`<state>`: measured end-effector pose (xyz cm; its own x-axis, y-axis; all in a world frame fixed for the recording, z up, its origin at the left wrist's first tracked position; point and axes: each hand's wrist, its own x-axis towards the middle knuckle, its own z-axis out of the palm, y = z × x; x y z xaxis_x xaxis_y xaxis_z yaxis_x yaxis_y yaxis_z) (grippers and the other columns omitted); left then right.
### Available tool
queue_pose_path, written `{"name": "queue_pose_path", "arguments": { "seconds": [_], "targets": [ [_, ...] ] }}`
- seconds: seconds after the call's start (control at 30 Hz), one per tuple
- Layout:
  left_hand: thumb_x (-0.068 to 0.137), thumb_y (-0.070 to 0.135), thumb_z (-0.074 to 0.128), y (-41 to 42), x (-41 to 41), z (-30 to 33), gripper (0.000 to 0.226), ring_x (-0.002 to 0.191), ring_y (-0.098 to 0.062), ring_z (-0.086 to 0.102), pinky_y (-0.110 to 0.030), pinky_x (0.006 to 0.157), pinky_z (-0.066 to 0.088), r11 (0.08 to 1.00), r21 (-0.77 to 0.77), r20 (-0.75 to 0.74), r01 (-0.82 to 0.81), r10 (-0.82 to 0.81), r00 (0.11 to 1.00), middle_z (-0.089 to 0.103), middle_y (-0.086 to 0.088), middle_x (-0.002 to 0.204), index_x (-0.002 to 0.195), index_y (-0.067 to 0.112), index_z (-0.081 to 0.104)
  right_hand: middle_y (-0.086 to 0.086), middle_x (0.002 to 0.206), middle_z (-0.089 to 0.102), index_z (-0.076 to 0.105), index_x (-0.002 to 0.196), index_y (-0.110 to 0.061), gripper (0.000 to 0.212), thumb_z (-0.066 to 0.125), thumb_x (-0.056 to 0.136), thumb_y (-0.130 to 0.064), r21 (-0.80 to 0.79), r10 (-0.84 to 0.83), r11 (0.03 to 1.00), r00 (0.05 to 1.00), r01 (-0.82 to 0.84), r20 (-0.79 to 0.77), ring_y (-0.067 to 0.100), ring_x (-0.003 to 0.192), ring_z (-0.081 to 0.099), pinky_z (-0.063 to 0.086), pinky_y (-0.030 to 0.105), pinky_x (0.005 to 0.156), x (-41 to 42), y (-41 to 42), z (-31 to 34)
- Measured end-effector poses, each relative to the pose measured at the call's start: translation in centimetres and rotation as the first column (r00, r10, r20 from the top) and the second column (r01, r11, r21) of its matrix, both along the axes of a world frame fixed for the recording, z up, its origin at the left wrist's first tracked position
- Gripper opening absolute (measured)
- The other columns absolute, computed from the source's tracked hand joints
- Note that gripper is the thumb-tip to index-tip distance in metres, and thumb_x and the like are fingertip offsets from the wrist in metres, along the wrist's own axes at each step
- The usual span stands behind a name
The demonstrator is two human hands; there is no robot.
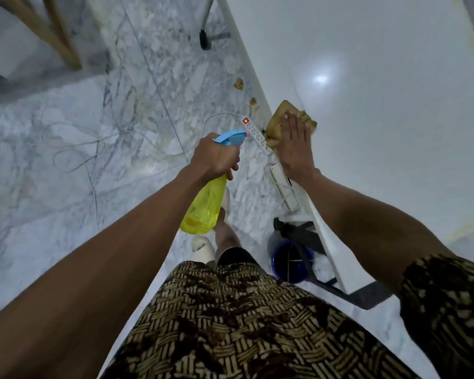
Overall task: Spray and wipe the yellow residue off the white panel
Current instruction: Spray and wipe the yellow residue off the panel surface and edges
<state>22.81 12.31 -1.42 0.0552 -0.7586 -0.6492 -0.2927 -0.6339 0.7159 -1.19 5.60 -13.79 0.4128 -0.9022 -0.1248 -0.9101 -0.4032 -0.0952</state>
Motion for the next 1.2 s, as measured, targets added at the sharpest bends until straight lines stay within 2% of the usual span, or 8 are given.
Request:
{"name": "queue_pose_path", "arguments": {
  "seconds": [0.17, 0.27, 0.4, 0.63, 0.77, 0.87, 1.0, 1.2],
  "targets": [
    [0.068, 0.027, 0.055, 4.9, -1.1, -0.3, 0.058, 0.072, -0.045, 0.076, -0.057, 0.070, 0.066, 0.999, -0.011, 0.000, 0.050, -0.050, 0.999, 0.072, -0.008, 0.063, 0.113, -0.003, 0.078, 0.031, 0.157, 0.022, 0.025, 0.148, 0.014, 0.067, 0.017, 0.099, -0.030, 0.024, 0.013, 1.000, 0.998, -0.015, 0.068, 0.048, 0.147, 0.017, 0.012, 0.060, 0.120, -0.5, 1.0, 0.3],
    [0.073, 0.030, 0.056, 7.4, -1.8, -0.7, 0.053, 0.072, -0.044, 0.077, -0.060, 0.070, 0.065, 0.998, -0.010, 0.017, 0.066, -0.066, 0.998, 0.073, -0.009, 0.067, 0.113, 0.005, 0.079, 0.033, 0.158, 0.016, 0.019, 0.149, 0.015, 0.060, 0.031, 0.098, -0.013, 0.005, 0.000, 1.000, 0.999, 0.000, 0.052, 0.050, 0.148, 0.012, 0.005, 0.059, 0.120, 0.0, 1.2, 0.2],
    [0.084, 0.023, 0.054, 9.7, -2.7, -0.3, 0.041, 0.076, -0.047, 0.076, -0.055, 0.069, 0.066, 0.997, -0.032, -0.006, 0.065, -0.066, 0.998, 0.071, -0.003, 0.062, 0.111, 0.045, 0.075, 0.031, 0.160, 0.010, 0.011, 0.152, 0.011, 0.060, 0.034, 0.100, -0.008, 0.023, -0.016, 1.000, 1.000, 0.015, 0.014, 0.046, 0.150, 0.005, 0.003, 0.056, 0.121, -0.3, 1.3, 0.4],
    [0.079, 0.017, 0.054, 10.4, -4.5, 0.6, 0.055, 0.075, -0.045, 0.077, -0.051, 0.069, 0.067, 0.998, -0.033, 0.027, 0.047, -0.046, 0.999, 0.075, -0.010, 0.069, 0.125, 0.034, 0.077, 0.035, 0.156, 0.018, 0.017, 0.150, 0.013, 0.054, 0.021, 0.102, -0.012, 0.051, 0.117, 0.992, 0.993, -0.117, 0.002, 0.049, 0.148, 0.012, 0.010, 0.060, 0.120, -3.5, 3.9, 0.9],
    [0.078, 0.012, 0.054, 10.7, -6.7, 1.5, 0.048, 0.063, -0.041, 0.074, -0.042, 0.064, 0.063, 0.999, -0.034, 0.048, 0.020, -0.019, 0.999, 0.075, -0.013, 0.070, 0.118, 0.021, 0.080, 0.035, 0.154, 0.025, 0.024, 0.149, 0.013, 0.053, 0.035, 0.101, -0.008, 0.026, 0.146, 0.989, 0.988, -0.148, 0.053, 0.050, 0.146, 0.020, 0.018, 0.062, 0.119, -6.0, 7.5, 0.6],
    [0.093, 0.009, 0.056, 11.4, -8.7, 2.2, 0.033, 0.053, -0.031, 0.069, -0.035, 0.056, 0.059, 0.999, -0.037, 0.050, 0.010, -0.009, 0.999, 0.074, -0.011, 0.070, 0.113, 0.023, 0.078, 0.035, 0.150, 0.034, 0.033, 0.146, 0.013, 0.054, 0.046, 0.096, -0.003, -0.031, 0.199, 0.980, 0.975, -0.197, 0.099, 0.050, 0.142, 0.030, 0.023, 0.060, 0.117, -8.2, 10.4, 0.1],
    [0.095, 0.014, 0.057, 12.6, -11.8, 2.4, 0.027, 0.049, -0.026, 0.068, -0.036, 0.056, 0.059, 1.000, -0.019, 0.054, -0.003, 0.004, 0.999, 0.073, -0.011, 0.071, 0.111, 0.015, 0.079, 0.035, 0.148, 0.038, 0.036, 0.143, 0.013, 0.050, 0.042, 0.097, -0.005, -0.047, 0.240, 0.971, 0.959, -0.236, 0.148, 0.048, 0.140, 0.035, 0.027, 0.059, 0.116, -11.1, 13.9, -0.1],
    [0.072, 0.033, 0.055, 15.5, -16.6, 2.7, 0.061, 0.067, -0.042, 0.075, -0.056, 0.075, 0.066, 0.999, 0.001, 0.033, -0.044, 0.044, 0.998, 0.075, -0.014, 0.074, 0.120, 0.003, 0.077, 0.031, 0.151, 0.037, 0.037, 0.145, 0.011, 0.063, 0.065, 0.089, -0.004, 0.028, 0.174, 0.983, 0.965, -0.183, 0.198, 0.046, 0.141, 0.034, 0.033, 0.058, 0.114, -14.5, 19.5, 0.1]
  ]
}}
